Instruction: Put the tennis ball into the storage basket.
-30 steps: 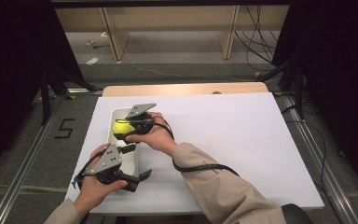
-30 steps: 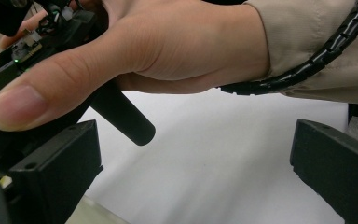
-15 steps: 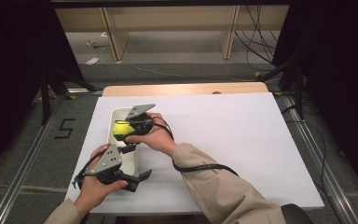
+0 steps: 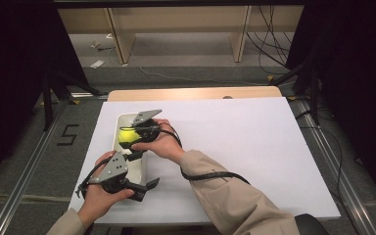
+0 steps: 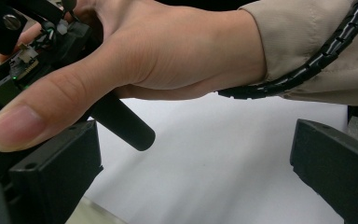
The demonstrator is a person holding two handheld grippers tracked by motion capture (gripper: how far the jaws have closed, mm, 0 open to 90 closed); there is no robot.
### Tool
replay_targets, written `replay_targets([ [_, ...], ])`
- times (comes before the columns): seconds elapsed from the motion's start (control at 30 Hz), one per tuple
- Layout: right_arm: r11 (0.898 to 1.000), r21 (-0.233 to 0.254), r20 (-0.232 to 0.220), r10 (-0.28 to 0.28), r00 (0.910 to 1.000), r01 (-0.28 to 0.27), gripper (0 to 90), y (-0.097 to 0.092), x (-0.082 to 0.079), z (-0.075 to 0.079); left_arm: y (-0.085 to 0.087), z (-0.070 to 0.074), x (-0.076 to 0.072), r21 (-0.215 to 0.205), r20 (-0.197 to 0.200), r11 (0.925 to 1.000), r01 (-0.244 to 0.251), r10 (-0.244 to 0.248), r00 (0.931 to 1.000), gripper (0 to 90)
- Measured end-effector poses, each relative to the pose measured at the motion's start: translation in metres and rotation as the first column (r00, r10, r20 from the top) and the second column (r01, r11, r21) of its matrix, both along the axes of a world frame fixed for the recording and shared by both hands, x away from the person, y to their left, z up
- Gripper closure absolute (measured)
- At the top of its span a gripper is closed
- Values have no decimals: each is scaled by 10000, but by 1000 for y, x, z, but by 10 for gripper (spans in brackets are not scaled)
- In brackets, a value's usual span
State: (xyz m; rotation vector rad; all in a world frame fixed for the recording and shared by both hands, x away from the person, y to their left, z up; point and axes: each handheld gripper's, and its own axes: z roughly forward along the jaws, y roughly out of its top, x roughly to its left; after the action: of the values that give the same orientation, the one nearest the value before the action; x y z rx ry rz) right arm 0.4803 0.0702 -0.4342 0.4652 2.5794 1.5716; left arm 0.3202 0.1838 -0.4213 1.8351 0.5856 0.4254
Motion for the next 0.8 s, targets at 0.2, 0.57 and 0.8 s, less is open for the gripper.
replay_targets([
  [0.2, 10000, -43, -57, 30, 10000, -30, 268, 1, 0, -1, 0, 0, 0, -4, 5, 10000, 1, -1, 10000, 15],
  [0.57, 9998, -187, -87, 82, 9999, -83, 268, 2, 0, -4, 0, 0, 0, -3, 9, 10000, 7, -7, 10000, 15],
  [0.8, 9996, -279, -136, 100, 9999, -104, 268, 3, 0, -5, 0, 0, 0, -5, -1, 10000, 6, -6, 10000, 15],
])
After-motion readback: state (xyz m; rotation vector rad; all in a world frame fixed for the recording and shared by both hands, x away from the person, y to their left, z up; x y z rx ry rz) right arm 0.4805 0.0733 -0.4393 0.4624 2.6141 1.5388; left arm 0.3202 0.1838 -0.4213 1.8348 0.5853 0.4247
